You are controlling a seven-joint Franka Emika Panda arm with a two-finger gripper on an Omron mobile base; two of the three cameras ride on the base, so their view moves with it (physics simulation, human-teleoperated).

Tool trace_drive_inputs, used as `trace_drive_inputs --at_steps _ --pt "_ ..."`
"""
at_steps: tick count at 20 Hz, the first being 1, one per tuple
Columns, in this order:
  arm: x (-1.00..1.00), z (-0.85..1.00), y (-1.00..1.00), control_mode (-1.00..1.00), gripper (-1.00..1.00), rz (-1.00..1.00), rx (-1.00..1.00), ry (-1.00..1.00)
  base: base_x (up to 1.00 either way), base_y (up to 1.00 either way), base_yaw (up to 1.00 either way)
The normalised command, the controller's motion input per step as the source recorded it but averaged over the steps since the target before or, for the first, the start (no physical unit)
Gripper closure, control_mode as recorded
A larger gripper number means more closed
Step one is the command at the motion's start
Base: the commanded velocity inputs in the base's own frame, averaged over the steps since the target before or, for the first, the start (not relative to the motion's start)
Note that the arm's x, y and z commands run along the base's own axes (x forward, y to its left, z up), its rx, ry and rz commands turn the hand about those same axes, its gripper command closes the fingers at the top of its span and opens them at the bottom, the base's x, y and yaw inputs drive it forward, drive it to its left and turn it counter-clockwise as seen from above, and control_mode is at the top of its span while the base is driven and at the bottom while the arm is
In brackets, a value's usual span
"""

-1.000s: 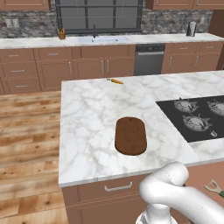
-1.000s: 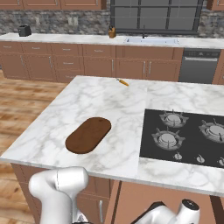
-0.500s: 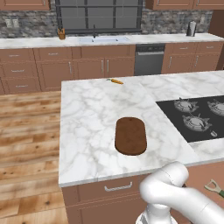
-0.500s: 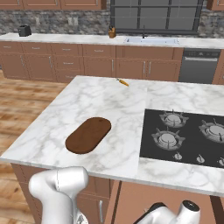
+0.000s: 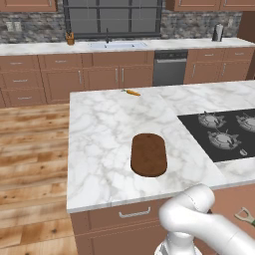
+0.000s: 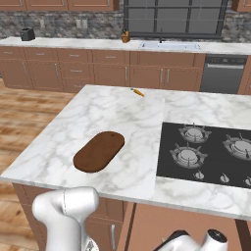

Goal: Open the drawer on the right and place the cutting tools on the cutting board.

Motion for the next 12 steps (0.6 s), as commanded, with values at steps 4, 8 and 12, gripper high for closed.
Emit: trace_drive_inputs --at_steps 4,8,12 --pt "-0.02 0.07 0.0 -1.0 1.0 0.0 0.0 0.0 0.0 0.0 0.0" --pt "-0.03 0.63 0.0 -1.0 1.0 0.0 0.0 0.0 0.0 0.0 0.0" --pt "-0.32 1.0 0.0 -1.0 1.0 0.0 0.0 0.0 0.0 0.0 0.0"
